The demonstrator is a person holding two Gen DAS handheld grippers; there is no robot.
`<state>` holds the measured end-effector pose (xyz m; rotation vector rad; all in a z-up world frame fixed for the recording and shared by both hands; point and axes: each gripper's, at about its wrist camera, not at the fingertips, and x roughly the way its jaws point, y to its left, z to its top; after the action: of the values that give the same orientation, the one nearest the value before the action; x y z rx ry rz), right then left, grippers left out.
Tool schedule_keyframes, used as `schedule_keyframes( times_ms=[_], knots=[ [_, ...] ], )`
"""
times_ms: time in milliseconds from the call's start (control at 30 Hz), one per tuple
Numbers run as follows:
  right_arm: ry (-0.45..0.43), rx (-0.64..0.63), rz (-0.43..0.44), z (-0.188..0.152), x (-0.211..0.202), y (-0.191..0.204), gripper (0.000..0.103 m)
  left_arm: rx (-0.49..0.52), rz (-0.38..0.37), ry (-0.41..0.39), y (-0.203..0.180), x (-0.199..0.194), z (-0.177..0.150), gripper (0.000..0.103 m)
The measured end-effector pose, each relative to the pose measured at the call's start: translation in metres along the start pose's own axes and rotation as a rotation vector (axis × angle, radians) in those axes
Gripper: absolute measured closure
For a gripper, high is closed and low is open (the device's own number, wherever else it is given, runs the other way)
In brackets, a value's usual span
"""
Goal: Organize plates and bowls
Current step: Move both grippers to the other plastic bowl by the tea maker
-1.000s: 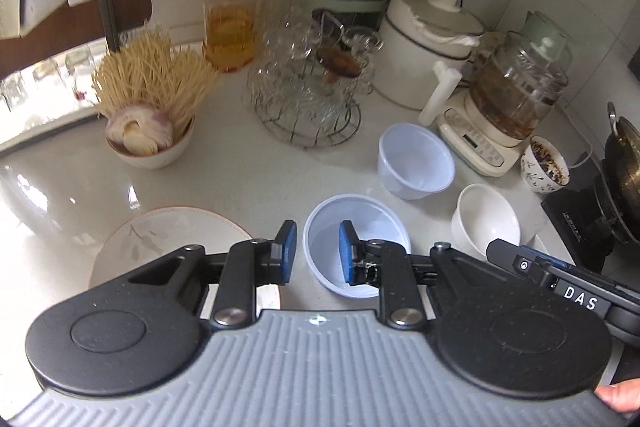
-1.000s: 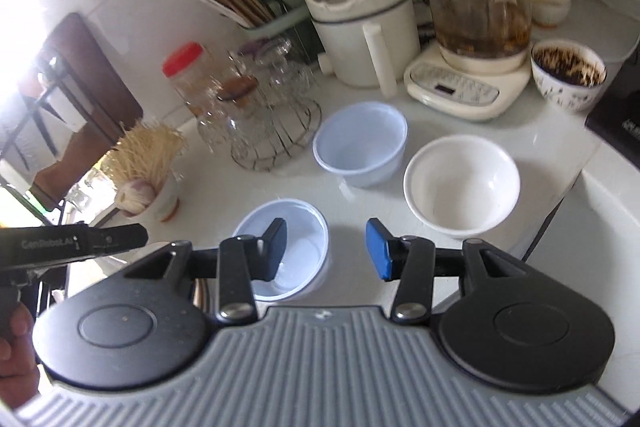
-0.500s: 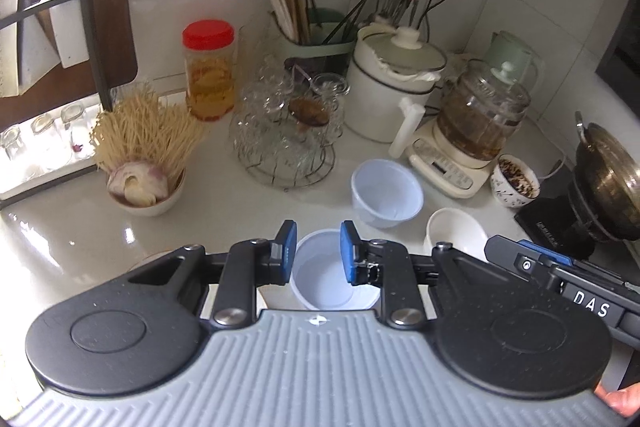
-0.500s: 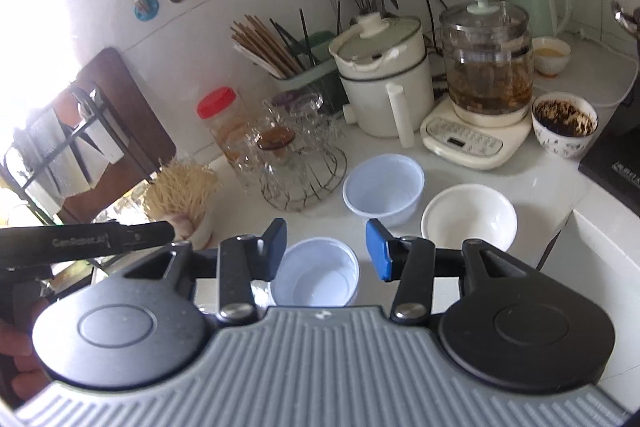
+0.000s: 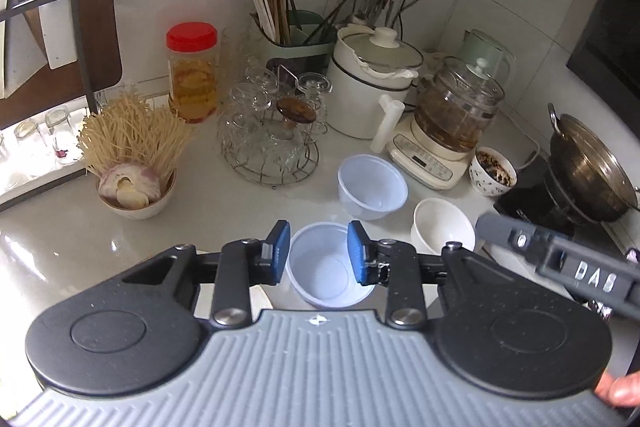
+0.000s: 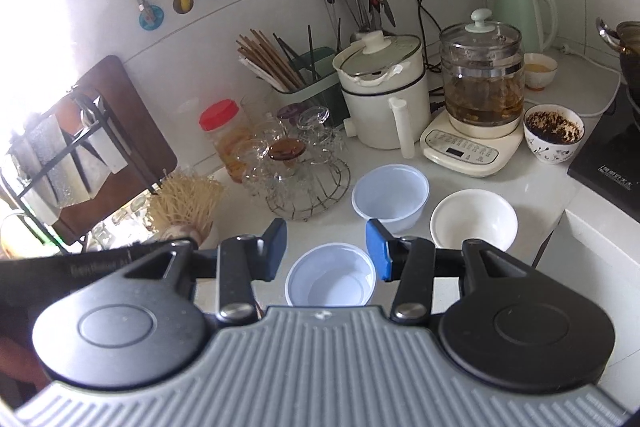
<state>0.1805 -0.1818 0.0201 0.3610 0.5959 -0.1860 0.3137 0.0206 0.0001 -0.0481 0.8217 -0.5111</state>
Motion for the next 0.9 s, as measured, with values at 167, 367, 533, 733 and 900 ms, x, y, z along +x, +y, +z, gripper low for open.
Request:
schedule_keyframes(
  times_ms=[167,367,533,733,900],
  knots=[
    [0.016,0.004,-0.039,-0.009,0.0,0.011,0.055,-0.013,-0.042,0.014,0.012,0.002,-0.008,0.062],
    [0.04,0.033,-0.075,-0.011,0.005,0.006,0.055,-0.018,-0.062,0.056,0.019,0.015,-0.012,0.056],
    [0.086,0.054,-0.087,-0.006,0.028,-0.011,0.056,-0.021,-0.07,0.082,0.011,0.038,-0.006,0.052],
    [0.124,0.087,-0.11,0.011,0.052,-0.042,0.056,-0.004,-0.068,0.119,-0.011,0.076,0.014,0.052],
    [0.123,0.107,-0.121,0.03,0.071,-0.068,0.056,-0.005,-0.075,0.141,-0.03,0.111,0.033,0.051]
  ],
)
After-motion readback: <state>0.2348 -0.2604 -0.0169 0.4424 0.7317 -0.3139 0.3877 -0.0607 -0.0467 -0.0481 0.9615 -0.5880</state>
